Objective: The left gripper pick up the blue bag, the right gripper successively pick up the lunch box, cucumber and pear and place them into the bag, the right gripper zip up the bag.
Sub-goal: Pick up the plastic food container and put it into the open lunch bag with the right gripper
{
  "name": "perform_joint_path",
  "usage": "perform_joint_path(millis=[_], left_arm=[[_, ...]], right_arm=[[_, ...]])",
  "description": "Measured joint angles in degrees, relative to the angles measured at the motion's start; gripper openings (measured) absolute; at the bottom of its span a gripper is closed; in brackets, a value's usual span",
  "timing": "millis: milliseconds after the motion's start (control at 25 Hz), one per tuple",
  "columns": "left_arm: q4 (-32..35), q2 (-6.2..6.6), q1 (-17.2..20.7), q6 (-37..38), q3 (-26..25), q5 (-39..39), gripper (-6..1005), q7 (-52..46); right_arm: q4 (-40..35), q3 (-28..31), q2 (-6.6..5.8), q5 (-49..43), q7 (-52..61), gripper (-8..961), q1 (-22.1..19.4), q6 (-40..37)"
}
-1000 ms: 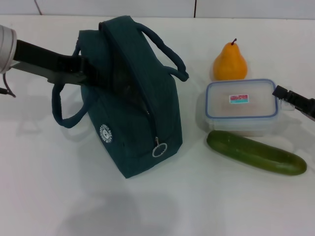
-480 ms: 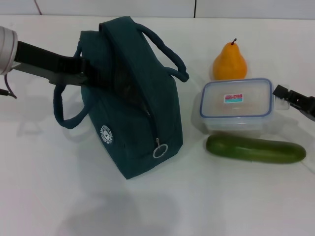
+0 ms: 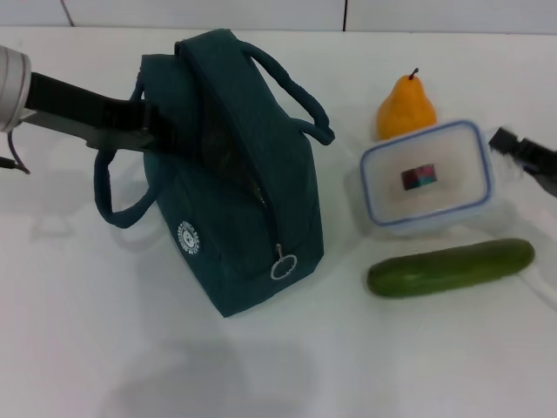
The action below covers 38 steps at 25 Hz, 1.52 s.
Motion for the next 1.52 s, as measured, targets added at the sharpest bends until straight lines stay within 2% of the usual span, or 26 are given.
perform_joint_path(millis=[80, 360, 640, 1040, 1280, 1520], left_arm=[[-0.05, -0.01, 0.03, 0.00, 0.00, 0.00, 37, 0.01], [-0.06, -0.03, 0.12, 0.01, 0.00, 0.00, 37, 0.18], [-0.05, 0.15, 0.12, 0.46, -0.17, -0.65, 37, 0.34], [-0.39, 1.94, 0.03, 3.91, -0.44, -6.42, 37, 0.37], [-0.72, 2.40, -0.50, 5.42, -0.26, -7.07, 38, 0.19], [-2.05, 2.41, -1.70, 6.96, -0.07, -7.25, 39, 0.19]], right_arm=[[0.13, 0.02, -0.04, 1.46, 0.15, 88, -0.25, -1.36], [0.62, 0.01, -0.06, 2.74, 1.46, 89, -0.53, -2.27], [1.49, 0.01, -0.19, 7.25, 2.61, 89, -2.52, -4.78], [1.68, 0.01, -0.21, 11.57, 7.30, 89, -3.38, -10.14], [2.52, 0.01, -0.12, 16.31, 9.47, 88, -2.35, -15.48], [3.03, -0.12, 0.24, 19.79, 11.07, 88, 1.02, -21.18]])
